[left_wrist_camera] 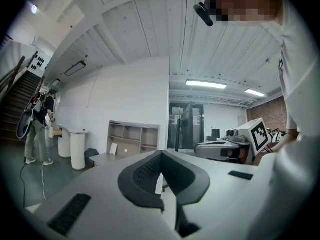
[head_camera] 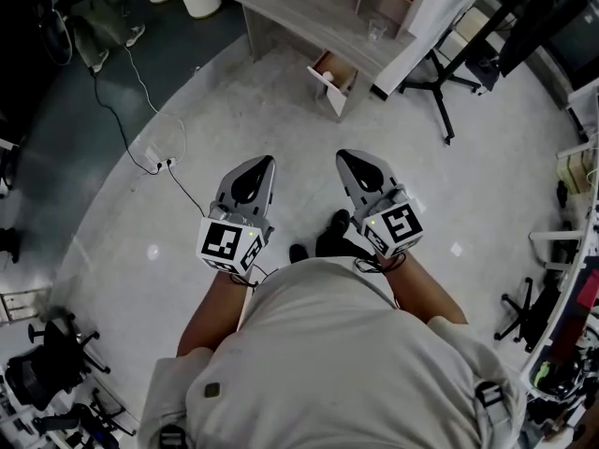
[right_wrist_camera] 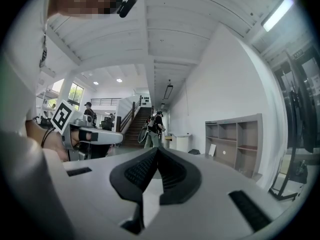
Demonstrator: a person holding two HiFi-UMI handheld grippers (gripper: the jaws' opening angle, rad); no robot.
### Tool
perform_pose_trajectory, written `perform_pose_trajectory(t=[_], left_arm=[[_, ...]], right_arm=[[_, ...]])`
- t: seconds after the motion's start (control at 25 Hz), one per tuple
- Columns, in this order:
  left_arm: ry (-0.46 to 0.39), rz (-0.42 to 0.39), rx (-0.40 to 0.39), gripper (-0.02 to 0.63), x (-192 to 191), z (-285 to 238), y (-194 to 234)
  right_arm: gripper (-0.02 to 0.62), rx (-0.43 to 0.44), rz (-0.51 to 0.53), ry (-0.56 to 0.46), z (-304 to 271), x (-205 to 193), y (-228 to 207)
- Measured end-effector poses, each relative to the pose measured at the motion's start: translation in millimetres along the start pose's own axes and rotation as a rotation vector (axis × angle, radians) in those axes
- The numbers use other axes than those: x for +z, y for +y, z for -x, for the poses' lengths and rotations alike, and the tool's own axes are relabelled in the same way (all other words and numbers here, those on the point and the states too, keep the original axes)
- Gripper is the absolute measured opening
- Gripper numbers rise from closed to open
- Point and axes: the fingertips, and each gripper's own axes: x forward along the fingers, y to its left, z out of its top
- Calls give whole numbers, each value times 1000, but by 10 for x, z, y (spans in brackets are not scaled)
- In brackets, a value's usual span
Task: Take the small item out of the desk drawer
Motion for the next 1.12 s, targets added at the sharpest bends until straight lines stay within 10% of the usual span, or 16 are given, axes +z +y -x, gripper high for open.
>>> perform_pose_trajectory(t=[0.44, 1.12], left_arm=[[34, 12, 35, 12, -119, -527, 524], [68, 20, -26, 12, -50, -2664, 549]], right_arm=[[18, 34, -25, 7, -707, -133, -459], [18, -14, -61, 42, -1109, -254, -2467]])
